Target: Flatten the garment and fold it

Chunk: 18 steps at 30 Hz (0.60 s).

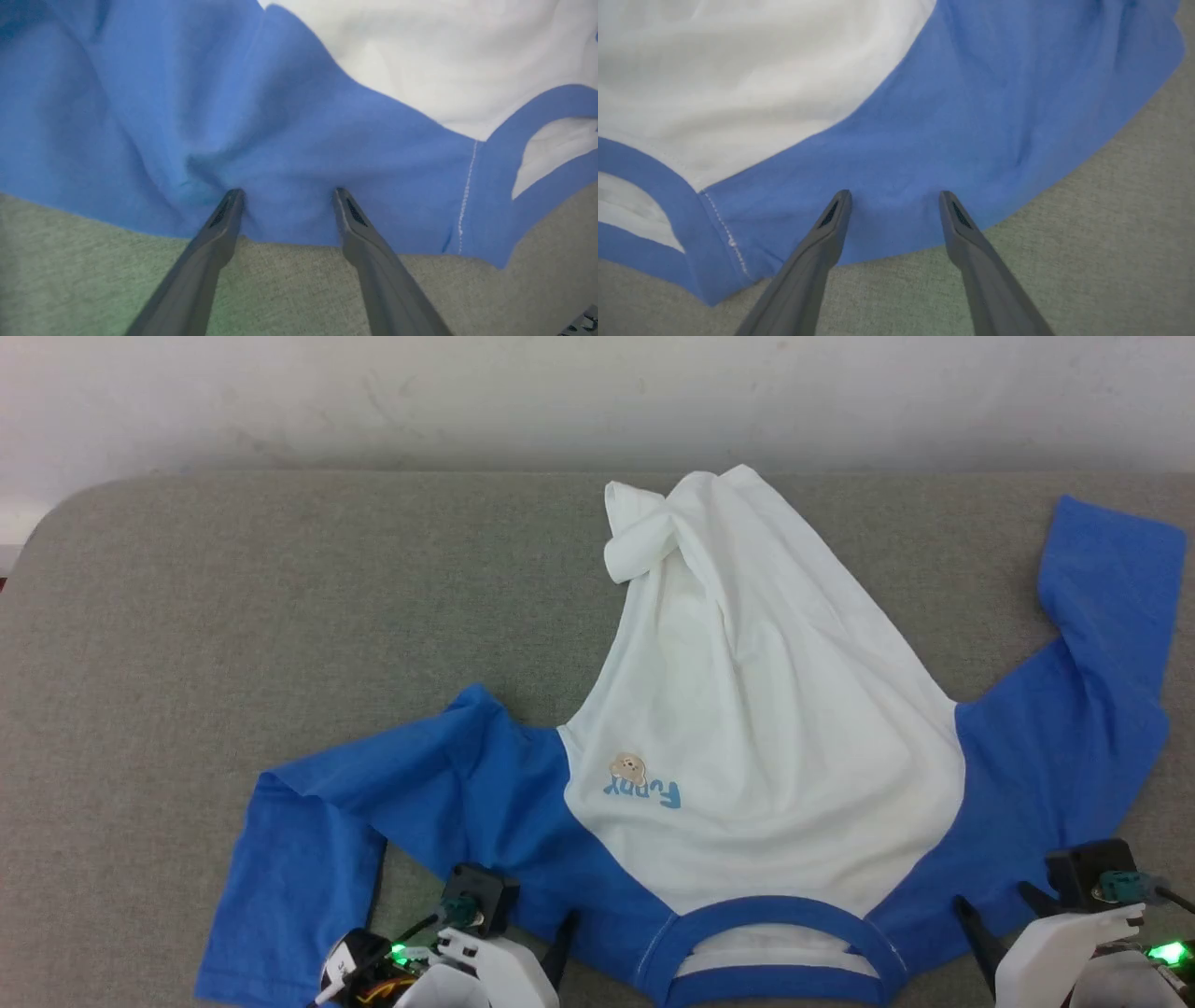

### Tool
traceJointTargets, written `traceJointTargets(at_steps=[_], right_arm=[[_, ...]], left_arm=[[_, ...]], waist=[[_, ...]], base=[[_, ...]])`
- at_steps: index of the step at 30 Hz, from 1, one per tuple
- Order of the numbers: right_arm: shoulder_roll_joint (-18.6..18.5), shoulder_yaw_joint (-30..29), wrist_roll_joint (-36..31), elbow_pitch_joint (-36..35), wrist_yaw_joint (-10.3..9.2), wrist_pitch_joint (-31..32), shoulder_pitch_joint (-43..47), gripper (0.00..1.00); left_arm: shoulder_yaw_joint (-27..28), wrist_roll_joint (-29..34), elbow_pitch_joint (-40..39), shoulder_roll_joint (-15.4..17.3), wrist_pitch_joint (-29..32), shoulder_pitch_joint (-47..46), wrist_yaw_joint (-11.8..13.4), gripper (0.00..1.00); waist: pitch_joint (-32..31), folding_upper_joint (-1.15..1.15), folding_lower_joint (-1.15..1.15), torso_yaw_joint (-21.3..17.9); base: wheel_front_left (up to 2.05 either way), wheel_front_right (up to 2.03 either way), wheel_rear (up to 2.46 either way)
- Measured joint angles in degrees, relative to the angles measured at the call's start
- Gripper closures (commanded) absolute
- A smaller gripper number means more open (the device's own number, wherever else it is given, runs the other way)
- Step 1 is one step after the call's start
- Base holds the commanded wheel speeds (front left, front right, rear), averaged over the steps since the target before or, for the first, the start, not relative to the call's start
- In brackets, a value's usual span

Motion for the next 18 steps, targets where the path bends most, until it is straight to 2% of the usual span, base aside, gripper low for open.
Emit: traceJointTargets(at_steps=[4, 5, 6, 13, 18], right_arm=[[0.24, -0.53, -0.14, 0.48, 0.0, -0.47, -0.36, 0.0], [0.26, -0.6, -0.26, 0.6, 0.0, -0.51, -0.45, 0.0], [0.35, -0.65, -0.46, 0.67, 0.0, -0.59, -0.61, 0.0], [0.8, -0.32, -0.43, 1.05, 0.0, -0.94, -0.94, 0.0], [-1.54, 2.85, 2.8, 0.45, 0.0, 0.13, -0.74, 0.0]], left_arm=[[-1.25, 0.7, 0.37, 0.12, 3.34, -1.44, 0.25, 0.0], [-1.45, 0.78, 0.47, 0.14, 4.01, -1.74, 0.25, 0.34], [-1.57, 0.78, 0.53, 0.14, 4.53, -1.96, 0.24, 1.0], [-2.08, 0.15, 1.11, -0.31, 4.94, -3.09, -0.93, 1.0], [-1.14, -0.2, 0.63, -0.07, 1.37, -1.88, -0.23, 1.0]], waist=[[0.49, 0.0, 0.0, -0.25], [0.59, 0.0, 0.0, -0.28], [0.69, 0.0, -0.01, -0.34], [0.57, 0.0, 0.01, -0.49], [-0.58, 0.0, 0.02, -0.05]], base=[[0.0, 0.0, 0.0], [0.0, 0.0, 0.0], [0.0, 0.0, 0.0], [0.0, 0.0, 0.0], [0.0, 0.0, 0.0]])
